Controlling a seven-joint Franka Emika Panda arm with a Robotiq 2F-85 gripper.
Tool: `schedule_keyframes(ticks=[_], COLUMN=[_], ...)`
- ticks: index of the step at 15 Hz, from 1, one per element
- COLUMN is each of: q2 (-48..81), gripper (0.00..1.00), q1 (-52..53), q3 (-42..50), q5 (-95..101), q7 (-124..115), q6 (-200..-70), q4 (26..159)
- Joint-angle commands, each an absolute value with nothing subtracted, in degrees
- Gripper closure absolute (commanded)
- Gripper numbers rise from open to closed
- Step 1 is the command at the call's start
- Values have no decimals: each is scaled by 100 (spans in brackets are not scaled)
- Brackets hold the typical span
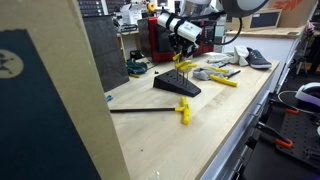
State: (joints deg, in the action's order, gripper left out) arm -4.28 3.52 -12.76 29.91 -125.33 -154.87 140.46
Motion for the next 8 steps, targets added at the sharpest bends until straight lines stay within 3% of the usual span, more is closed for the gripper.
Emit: schedule_keyframes(ticks=[1, 8], q2=[-713, -919], gripper=[96, 96], q1=[350, 373], q3=[-1334, -1332], q5=[3136, 2887], q7=[-12938, -12871], q6=[-15427, -15344], q4=[14145, 14230])
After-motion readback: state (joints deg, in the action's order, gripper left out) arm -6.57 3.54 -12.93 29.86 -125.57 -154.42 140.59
